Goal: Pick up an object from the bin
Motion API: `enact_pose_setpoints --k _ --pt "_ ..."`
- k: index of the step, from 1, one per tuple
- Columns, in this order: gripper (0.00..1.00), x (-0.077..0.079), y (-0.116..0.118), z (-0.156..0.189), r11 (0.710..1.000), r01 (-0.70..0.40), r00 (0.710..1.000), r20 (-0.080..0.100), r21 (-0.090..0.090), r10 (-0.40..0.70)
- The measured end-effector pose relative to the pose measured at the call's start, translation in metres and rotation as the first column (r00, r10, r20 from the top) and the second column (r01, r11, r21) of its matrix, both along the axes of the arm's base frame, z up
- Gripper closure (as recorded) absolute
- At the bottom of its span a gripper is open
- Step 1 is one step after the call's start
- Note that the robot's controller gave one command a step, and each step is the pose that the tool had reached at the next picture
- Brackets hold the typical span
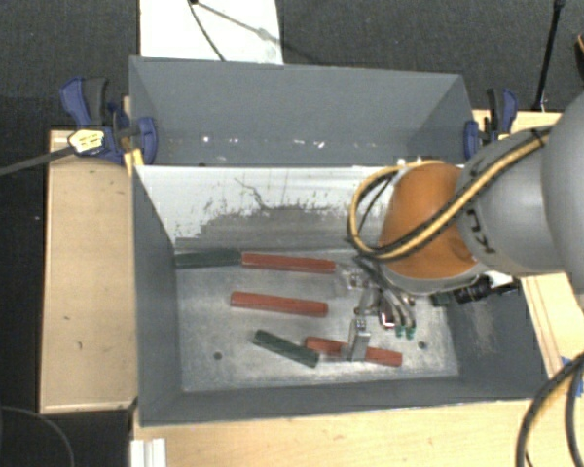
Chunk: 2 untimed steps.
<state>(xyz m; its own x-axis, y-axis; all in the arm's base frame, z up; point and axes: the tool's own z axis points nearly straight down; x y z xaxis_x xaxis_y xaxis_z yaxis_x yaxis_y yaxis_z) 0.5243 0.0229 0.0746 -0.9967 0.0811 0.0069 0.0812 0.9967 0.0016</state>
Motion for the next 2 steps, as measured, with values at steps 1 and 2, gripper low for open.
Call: enact_pose_setpoints --k 1,2 --pt "0.0 0.0271 0.0436 -0.0035 1.0 -0.023 1.0 0.012 -0.001 0.023" --pt "1.0 0.0259 0.0413 -0.0036 1.0 -0.024 1.0 0.009 -0.002 0.024"
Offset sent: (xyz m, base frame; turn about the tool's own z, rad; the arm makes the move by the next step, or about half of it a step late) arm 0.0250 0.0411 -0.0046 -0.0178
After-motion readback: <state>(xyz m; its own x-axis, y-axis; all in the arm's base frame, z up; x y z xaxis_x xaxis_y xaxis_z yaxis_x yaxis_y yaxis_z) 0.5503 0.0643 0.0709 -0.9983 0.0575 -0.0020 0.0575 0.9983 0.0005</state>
